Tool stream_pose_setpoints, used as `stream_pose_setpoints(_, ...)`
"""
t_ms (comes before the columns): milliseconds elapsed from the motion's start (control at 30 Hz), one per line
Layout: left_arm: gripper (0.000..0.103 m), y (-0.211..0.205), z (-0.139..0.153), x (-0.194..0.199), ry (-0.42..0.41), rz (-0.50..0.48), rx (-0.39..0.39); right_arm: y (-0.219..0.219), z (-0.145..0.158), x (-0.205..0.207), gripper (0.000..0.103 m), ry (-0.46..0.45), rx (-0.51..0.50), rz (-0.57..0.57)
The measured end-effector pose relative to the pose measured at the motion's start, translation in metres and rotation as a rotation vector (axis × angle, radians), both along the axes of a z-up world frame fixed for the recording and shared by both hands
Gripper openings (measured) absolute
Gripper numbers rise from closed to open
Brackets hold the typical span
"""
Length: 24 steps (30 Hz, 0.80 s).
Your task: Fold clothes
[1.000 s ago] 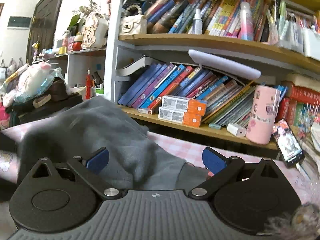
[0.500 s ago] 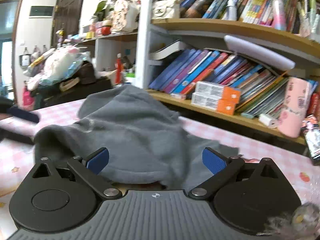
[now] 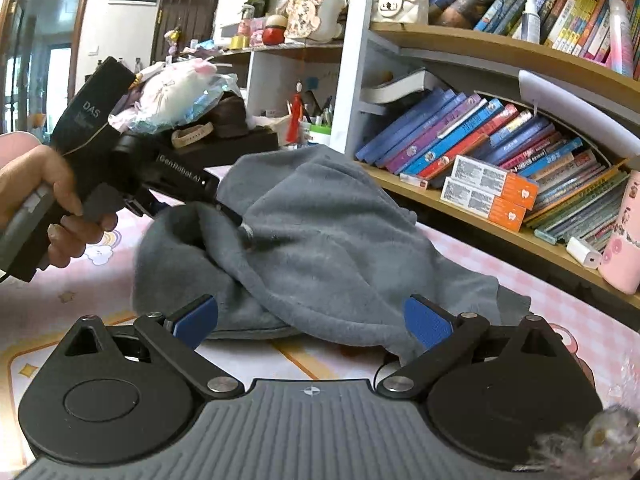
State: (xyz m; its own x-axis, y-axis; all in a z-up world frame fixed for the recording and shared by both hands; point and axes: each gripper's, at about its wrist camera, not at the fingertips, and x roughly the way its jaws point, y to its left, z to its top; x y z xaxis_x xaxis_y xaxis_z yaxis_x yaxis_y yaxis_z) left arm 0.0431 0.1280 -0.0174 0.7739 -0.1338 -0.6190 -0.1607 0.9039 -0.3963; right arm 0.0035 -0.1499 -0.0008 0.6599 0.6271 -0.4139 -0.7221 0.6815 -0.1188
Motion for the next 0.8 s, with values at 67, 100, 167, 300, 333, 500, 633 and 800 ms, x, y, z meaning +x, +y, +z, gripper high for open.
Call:
stream_pose_setpoints(67, 0.069, -0.002, -0.001, 0.008, -0.001, -0.015, 0.020, 0.001, -0.002, 0.002, 0.101, 0.009, -0.010, -0.008)
stream_pose_setpoints(100, 0.056, -0.004, -0.001, 0.013, -0.002, -0.024, 0.029, 0.002, -0.003, 0.002, 0.101, 0.012, -0.014, -0.010)
stream_pose_setpoints(167, 0.033, 0.001, -0.003, 0.024, 0.007, -0.017, -0.008, 0.002, -0.005, 0.002, 0.101, 0.013, -0.018, -0.012)
stream_pose_setpoints(300, 0.020, 0.001, 0.015, 0.048, -0.027, 0.033, -0.031, 0.002, -0.004, 0.002, 0.101, 0.010, -0.018, -0.019)
stream_pose_setpoints(333, 0.019, -0.009, 0.030, 0.049, -0.077, 0.037, 0.037, 0.001, -0.004, 0.002, 0.101, 0.008, -0.020, -0.022)
stream_pose_setpoints(500, 0.012, -0.068, 0.112, -0.004, -0.504, -0.077, 0.242, -0.002, -0.002, 0.007, 0.101, -0.003, -0.023, -0.051)
stream_pose_setpoints(633, 0.013, -0.056, 0.129, -0.034, -0.597, 0.001, 0.326, -0.007, 0.001, 0.010, 0.101, -0.002, -0.008, -0.064)
stream_pose_setpoints(800, 0.013, 0.025, 0.078, -0.048, -0.326, 0.283, 0.265, -0.006, 0.002, 0.007, 0.101, 0.000, -0.012, -0.045)
